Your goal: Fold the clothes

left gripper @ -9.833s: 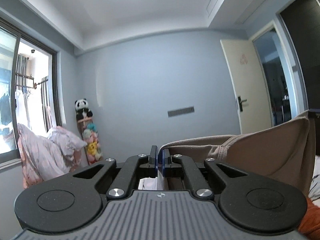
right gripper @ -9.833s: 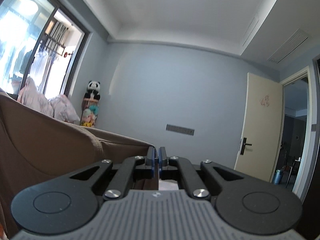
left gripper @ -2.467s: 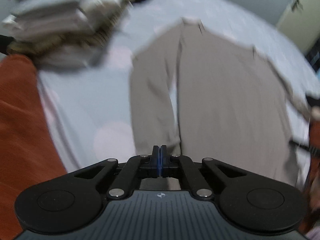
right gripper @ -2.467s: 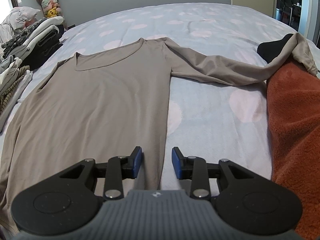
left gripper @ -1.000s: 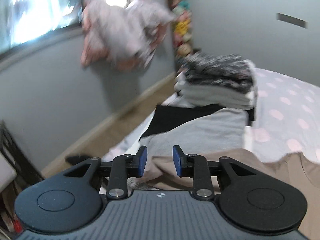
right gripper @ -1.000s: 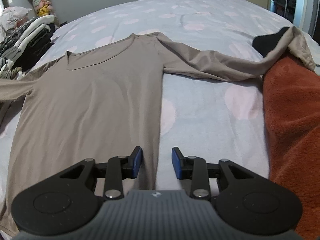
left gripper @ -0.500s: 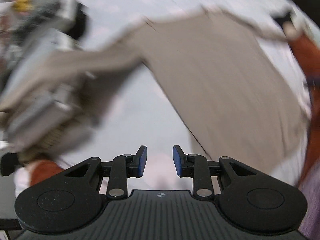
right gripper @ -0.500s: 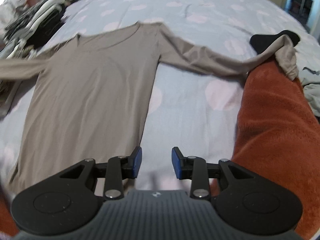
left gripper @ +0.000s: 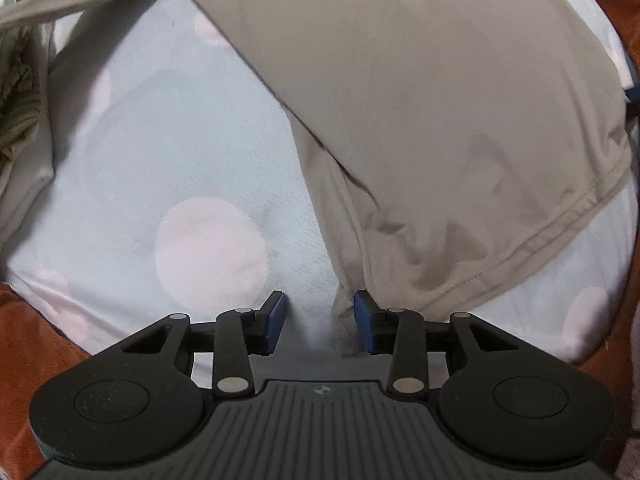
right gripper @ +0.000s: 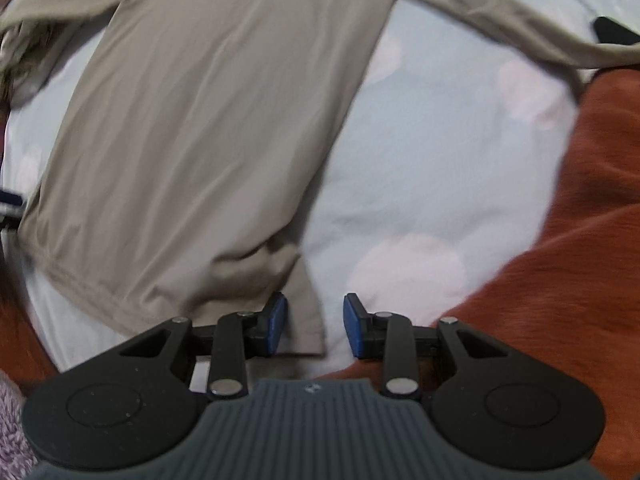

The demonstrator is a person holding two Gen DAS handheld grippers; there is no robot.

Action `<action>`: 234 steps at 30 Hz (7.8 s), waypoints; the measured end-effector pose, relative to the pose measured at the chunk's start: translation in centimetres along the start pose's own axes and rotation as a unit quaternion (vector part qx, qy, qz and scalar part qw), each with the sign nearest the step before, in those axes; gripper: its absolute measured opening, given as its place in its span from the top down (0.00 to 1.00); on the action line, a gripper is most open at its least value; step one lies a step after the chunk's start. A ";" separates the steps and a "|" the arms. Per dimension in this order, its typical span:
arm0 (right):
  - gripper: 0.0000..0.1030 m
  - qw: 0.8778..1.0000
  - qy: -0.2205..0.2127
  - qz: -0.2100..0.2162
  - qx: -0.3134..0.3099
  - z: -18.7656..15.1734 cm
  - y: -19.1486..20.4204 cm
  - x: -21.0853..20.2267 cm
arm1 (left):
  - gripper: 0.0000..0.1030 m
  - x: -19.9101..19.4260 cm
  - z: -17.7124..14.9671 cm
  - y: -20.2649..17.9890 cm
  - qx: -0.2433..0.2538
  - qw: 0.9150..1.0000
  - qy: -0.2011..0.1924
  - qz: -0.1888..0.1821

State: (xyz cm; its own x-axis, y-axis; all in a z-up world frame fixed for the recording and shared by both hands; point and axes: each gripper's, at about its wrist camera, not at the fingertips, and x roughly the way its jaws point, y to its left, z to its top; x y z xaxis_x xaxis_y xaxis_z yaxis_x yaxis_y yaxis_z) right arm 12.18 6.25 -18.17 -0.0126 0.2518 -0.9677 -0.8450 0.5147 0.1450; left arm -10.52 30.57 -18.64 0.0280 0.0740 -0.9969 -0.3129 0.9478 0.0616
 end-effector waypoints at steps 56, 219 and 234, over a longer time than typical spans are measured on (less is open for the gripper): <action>0.68 0.875 -0.279 0.015 0.395 0.2 -25.0 -16.1 | 0.66 -10.4 5.3 3.8 -0.135 0.983 -0.127 -0.018; 0.74 0.923 -0.299 0.075 0.228 19.0 -11.8 1.1 | 0.56 -12.7 -1.3 16.1 -0.411 0.804 -0.424 0.064; 0.73 0.922 -0.315 0.083 0.208 18.8 -11.0 1.1 | 0.49 -13.3 -1.6 24.2 -0.281 0.847 -0.282 0.351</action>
State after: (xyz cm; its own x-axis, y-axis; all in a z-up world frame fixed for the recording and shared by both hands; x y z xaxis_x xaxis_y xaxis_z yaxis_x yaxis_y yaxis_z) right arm 31.48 16.27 -16.93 0.3004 0.7143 -0.6321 -0.5792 0.6632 0.4741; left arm -20.02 52.04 -3.94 0.0476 0.8453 -0.5321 -0.8391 0.3229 0.4378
